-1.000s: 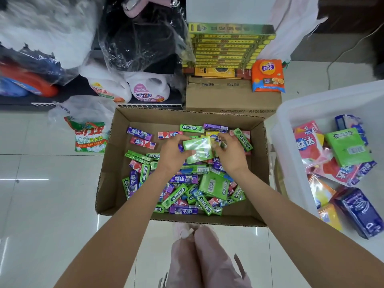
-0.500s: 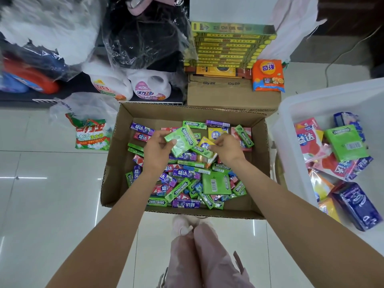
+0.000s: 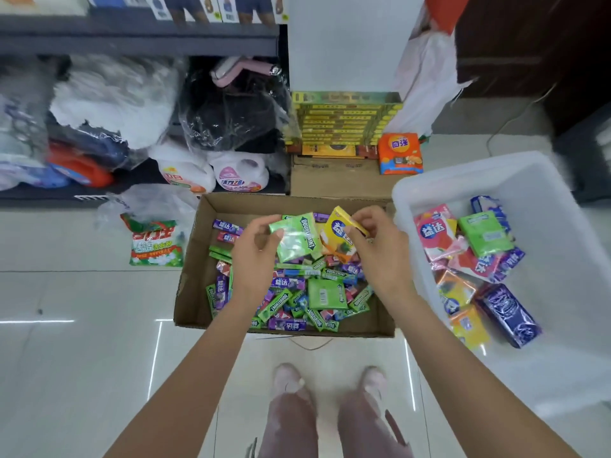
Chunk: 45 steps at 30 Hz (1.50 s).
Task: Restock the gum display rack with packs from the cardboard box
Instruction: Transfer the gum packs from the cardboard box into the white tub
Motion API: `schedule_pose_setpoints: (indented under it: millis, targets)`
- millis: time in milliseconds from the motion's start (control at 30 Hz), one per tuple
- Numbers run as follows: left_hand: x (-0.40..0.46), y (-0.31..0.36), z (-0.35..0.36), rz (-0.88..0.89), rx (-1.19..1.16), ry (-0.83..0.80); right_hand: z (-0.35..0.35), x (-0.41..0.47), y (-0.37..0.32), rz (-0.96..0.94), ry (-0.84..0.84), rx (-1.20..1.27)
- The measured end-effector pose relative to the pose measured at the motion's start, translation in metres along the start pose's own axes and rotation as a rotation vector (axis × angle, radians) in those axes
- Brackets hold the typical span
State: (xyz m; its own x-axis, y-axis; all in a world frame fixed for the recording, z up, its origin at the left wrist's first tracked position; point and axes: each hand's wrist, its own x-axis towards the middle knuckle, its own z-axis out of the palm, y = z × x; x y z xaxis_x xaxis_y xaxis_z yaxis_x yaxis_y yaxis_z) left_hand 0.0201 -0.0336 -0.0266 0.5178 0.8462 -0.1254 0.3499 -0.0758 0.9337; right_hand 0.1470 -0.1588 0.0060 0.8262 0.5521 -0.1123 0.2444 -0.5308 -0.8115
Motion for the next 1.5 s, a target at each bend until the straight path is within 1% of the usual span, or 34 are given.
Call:
schedule_pose_setpoints:
  millis: [100,200,333,400,567,667,800,867,933,967,1033,1100,1200,1267,1367,1433,1500]
  targets:
    - [-0.017,0.031,0.023,0.041,-0.047,-0.007,-0.044,-0.006,-0.001,-0.013,0.073,0.033]
    - [-0.04,0.066,0.058,0.13,-0.045,-0.07,-0.092,-0.015,0.014,-0.016,0.117,0.067]
    - [-0.075,0.099,0.119,0.2,0.035,-0.152,-0.152,-0.027,0.055,0.044,0.084,0.073]
    - [-0.091,0.107,0.153,0.228,0.122,-0.194,-0.179,-0.029,0.081,0.074,0.032,-0.003]
    - [-0.121,0.112,0.216,0.249,0.416,-0.334,-0.227,-0.028,0.142,0.126,-0.096,-0.087]
    - [-0.132,0.102,0.241,0.238,0.579,-0.416,-0.238,-0.023,0.167,0.155,-0.171,-0.151]
    - [-0.139,0.092,0.256,0.191,0.81,-0.441,-0.237,-0.019,0.188,0.152,-0.281,-0.272]
    - [-0.14,0.091,0.258,0.201,0.913,-0.455,-0.233,-0.018,0.19,0.126,-0.324,-0.342]
    - [-0.139,0.093,0.257,0.237,0.966,-0.46,-0.23,-0.019,0.186,0.095,-0.313,-0.375]
    - [-0.138,0.096,0.255,0.255,0.961,-0.458,-0.228,-0.019,0.182,0.075,-0.291,-0.363]
    - [-0.138,0.103,0.247,0.282,0.871,-0.443,-0.226,-0.022,0.17,0.038,-0.265,-0.308]
    - [-0.138,0.109,0.234,0.32,0.755,-0.378,-0.222,-0.025,0.154,-0.007,-0.258,-0.226]
    - [-0.134,0.113,0.202,0.358,0.697,-0.207,-0.205,-0.026,0.124,-0.071,-0.21,-0.096]
    - [-0.126,0.11,0.175,0.321,0.649,-0.088,-0.187,-0.026,0.1,-0.109,-0.196,-0.036]
    - [-0.108,0.096,0.128,0.195,0.601,0.036,-0.153,-0.022,0.064,-0.197,-0.215,-0.016]
    - [-0.091,0.079,0.097,0.134,0.584,0.066,-0.124,-0.02,0.043,-0.235,-0.24,-0.037]
    - [-0.071,0.062,0.068,0.1,0.577,0.06,-0.092,-0.017,0.026,-0.24,-0.257,-0.07]
